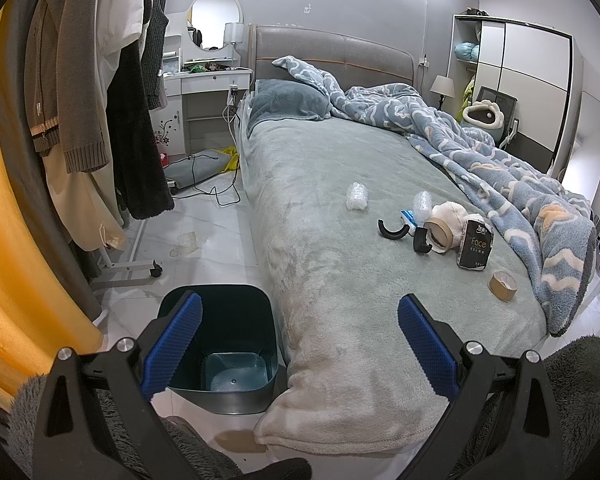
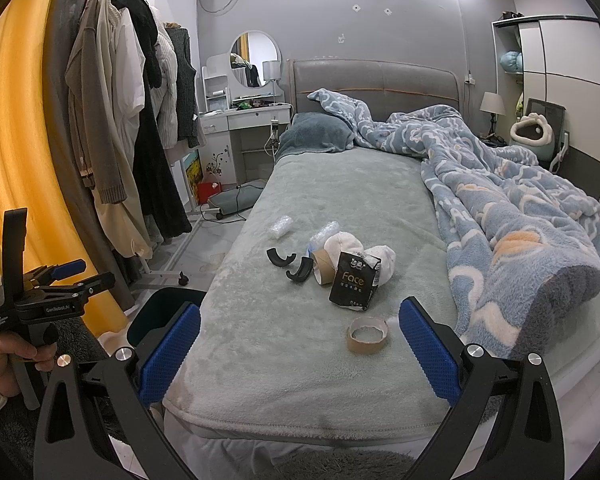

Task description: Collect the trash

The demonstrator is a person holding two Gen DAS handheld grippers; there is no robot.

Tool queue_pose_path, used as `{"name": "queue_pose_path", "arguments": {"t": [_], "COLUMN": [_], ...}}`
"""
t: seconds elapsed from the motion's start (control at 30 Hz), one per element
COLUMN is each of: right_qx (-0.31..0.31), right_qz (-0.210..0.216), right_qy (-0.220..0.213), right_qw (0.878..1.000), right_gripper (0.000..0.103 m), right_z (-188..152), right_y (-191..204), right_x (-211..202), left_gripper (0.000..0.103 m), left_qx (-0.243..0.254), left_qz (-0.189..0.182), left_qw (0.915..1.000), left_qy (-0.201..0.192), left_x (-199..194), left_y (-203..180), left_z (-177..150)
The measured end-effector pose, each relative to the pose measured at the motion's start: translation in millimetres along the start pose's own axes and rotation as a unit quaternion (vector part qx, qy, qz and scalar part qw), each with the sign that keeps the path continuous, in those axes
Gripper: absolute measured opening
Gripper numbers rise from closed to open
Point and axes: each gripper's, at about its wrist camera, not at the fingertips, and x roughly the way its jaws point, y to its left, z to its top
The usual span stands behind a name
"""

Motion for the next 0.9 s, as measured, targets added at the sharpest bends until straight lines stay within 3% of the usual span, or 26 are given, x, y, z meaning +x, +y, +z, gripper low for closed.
{"name": "queue_pose_path", "arguments": {"t": [0.47,0.9], "right_qx": [-0.017,0.002], "right_qz": [-0.02,0.003], "right_qy": [0.023,0.044], "right_qw": [0.999,0.999], "right_gripper": [0.1,0.1], "right_z": [-2.1,-3.4], "right_y": [0.0,-6.2], "right_x": [-1.6,14.9], "left_gripper": [0.1,0.1], "left_qx": [-0.004,-0.003], "left_qz": [0.006,-0.024], "left_qw": [1.0,0.9997], "left_qy": [0.004,0.004], "left_x": [3.3,11.2], "left_y": [3.7,15.5], "left_z": [1.1,8.5]}}
